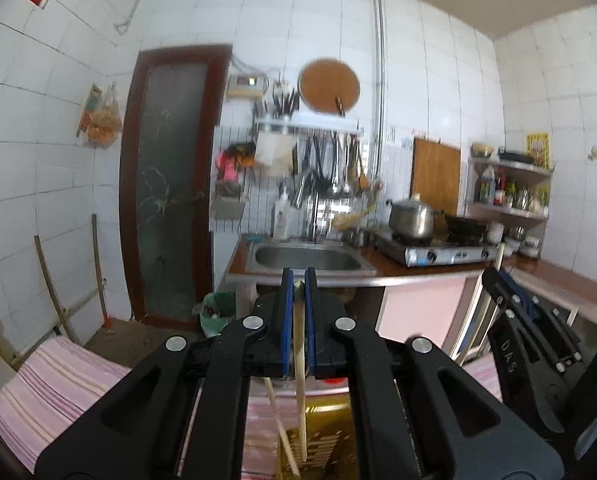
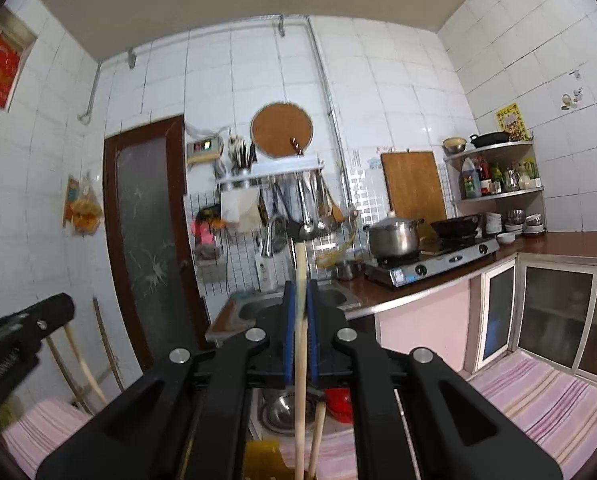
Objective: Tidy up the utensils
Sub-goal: 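Open both tools to drop the chopsticks into the yellow holder, then move both open tools back down toward the remaining chopsticks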
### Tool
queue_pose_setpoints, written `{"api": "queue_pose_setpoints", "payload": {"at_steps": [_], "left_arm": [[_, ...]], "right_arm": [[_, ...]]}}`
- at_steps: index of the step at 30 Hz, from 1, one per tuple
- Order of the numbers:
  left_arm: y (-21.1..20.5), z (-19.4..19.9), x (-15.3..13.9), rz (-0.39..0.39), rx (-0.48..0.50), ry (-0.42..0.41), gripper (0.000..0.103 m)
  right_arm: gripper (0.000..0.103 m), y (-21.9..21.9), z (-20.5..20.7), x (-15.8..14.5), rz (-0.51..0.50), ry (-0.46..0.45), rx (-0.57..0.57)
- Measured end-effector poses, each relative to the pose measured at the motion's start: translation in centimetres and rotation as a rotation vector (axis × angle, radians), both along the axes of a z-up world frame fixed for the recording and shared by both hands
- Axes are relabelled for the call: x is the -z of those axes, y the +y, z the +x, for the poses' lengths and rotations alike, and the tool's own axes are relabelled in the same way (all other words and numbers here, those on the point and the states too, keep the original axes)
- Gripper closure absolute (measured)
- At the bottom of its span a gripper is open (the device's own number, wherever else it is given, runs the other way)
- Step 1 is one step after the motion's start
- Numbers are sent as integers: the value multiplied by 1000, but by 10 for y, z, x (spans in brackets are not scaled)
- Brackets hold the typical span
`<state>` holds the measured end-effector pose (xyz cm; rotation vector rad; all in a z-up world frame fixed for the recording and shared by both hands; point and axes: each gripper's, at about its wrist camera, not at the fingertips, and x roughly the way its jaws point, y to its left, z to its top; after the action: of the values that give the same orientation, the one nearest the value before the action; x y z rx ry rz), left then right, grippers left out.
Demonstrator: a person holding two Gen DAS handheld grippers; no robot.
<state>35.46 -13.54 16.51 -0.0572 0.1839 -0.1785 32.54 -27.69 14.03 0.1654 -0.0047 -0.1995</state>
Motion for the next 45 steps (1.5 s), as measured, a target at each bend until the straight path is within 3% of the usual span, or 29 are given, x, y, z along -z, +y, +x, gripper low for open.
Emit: {"api": "queue_pose_setpoints", "payload": {"at_steps": [4, 8, 10, 11, 12, 13, 14, 15, 17, 20, 24, 32, 40, 45], "left_arm": [[1, 12, 28, 4, -3, 54, 99], [13, 8, 30, 5, -11, 82, 97], [22, -2, 21, 9, -23, 81, 84], [25, -7, 17, 7, -28, 80, 67], [32, -16, 8, 1, -36, 74, 52], [37, -24, 1, 2, -42, 66, 46], [42, -32, -5, 5, -47, 58, 38], [46, -40, -11, 11, -54, 48, 33], [57, -62, -22, 27, -73, 30, 16], [74, -91, -29, 28, -89, 22, 5], [97, -120, -21, 16, -86, 84, 5], [128, -161, 35, 84, -109, 217, 5], [145, -165, 104, 136, -143, 342, 5], [146, -157, 133, 154, -151, 408, 5]], "right_arm": [[97, 5, 6, 20, -43, 57, -38], [97, 5, 9, 32, -83, 135, -81], [96, 1, 9, 32, -79, 177, -107], [94, -1, 8, 30, -79, 196, -107], [84, -3, 5, 27, -81, 215, -102], [72, -6, -1, 22, -81, 225, -93], [46, -8, -8, 17, -78, 230, -83], [41, -9, -15, 14, -79, 229, -80], [41, -10, -34, 6, -102, 229, -67], [30, -10, -67, -5, -125, 258, -52], [20, -9, -109, -8, -116, 282, -33], [15, 2, -174, 19, -110, 343, -28], [15, 16, -195, 70, -83, 434, -42], [15, 22, -198, 101, -67, 493, -49]]}}
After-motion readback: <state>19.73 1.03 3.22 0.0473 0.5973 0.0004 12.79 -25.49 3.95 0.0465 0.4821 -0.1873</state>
